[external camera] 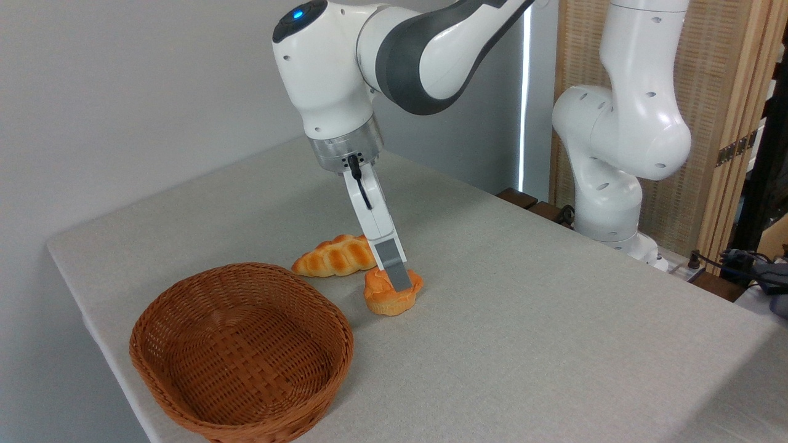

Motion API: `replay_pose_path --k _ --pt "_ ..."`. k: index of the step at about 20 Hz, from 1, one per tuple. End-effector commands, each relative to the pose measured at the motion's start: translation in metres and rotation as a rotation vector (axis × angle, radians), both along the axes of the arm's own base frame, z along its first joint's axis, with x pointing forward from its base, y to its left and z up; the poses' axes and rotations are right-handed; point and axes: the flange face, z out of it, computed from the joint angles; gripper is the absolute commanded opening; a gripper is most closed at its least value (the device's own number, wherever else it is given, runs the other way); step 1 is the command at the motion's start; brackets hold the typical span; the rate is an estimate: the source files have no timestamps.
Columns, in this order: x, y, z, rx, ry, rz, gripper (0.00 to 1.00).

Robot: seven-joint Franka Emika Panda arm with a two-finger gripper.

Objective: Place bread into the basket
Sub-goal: 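Close the gripper on the round orange bun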

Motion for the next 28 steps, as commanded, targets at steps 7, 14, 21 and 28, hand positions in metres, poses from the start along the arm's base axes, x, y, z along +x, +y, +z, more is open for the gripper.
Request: replay_pose_path --k 7,14,21,28 --pt "-0.001 -0.001 -0.020 0.008 0.003 -0.030 1.00" --pt "0.007 -0.010 -0.037 0.017 -0.010 -0.037 1.00" --pt "0.008 -0.010 -0.041 0.022 -0.008 -0.040 0.34" --pt "0.009 -0.010 -0.039 0.021 -0.009 -0.038 0.28"
